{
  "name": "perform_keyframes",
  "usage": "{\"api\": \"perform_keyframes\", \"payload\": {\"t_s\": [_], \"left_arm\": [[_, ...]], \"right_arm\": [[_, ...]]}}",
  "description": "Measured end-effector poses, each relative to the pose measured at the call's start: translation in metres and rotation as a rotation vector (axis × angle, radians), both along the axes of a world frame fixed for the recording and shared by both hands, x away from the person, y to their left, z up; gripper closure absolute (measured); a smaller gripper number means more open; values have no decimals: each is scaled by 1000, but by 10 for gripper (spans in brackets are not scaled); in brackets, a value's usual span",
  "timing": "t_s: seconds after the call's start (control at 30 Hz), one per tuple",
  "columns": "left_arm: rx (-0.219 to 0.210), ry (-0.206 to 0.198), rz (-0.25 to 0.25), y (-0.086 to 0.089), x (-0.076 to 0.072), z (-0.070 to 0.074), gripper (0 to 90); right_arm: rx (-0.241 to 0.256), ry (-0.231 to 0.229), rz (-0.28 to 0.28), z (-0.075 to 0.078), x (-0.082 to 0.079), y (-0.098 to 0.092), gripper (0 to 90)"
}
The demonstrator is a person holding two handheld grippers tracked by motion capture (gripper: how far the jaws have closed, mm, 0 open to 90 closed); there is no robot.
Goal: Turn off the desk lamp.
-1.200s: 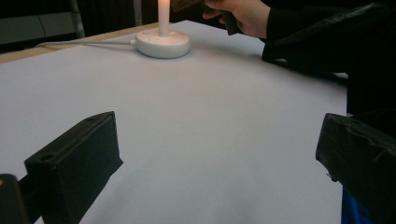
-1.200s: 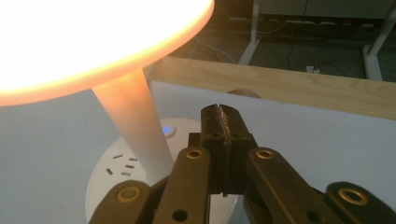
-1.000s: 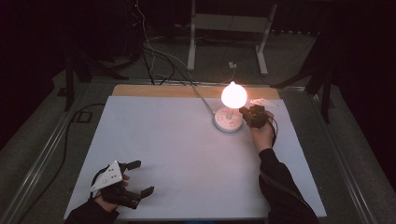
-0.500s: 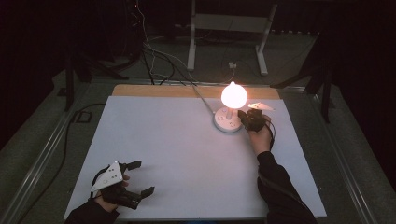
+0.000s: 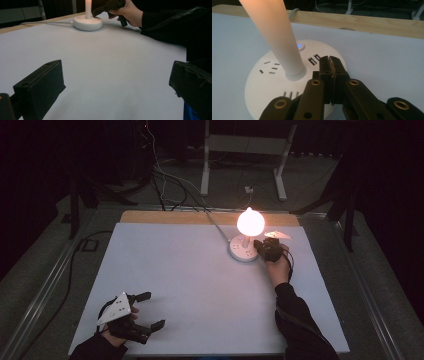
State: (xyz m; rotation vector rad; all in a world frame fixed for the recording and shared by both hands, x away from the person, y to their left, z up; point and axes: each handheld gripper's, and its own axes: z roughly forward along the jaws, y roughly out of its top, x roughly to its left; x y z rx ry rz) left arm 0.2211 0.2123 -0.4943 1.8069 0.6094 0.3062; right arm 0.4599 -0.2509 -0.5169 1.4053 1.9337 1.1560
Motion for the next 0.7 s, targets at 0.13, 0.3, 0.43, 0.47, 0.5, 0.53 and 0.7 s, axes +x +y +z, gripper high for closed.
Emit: {"api": "perform_keyframes", "payload": {"t_s": [0.13,0.3,0.43,0.47,0.5,0.53,0.7], "left_arm": [[-3,-1,-1,0,0,0,4],[-1,-1,-3,0,-1,0,4],[-2,2,-1,0,0,0,4],[-1,1,0,0,0,0,4],[-3,0,-1,0,0,0,4],[-4,0,0,0,0,0,4],[-2,-1,-1,1,0,0,4]], "right_arm": [[10,-3,1,-1,-1,-2,892],[31,-1,-1,-3,-2,-8,897],[-3,5,3,0,-2,-4,894],[-1,-3,4,1,-1,-4,893],[3,-11,3,3,-2,-3,892],[12,-22,1,6,-2,-4,892],[5,-18,0,9,-1,-4,892]]}}
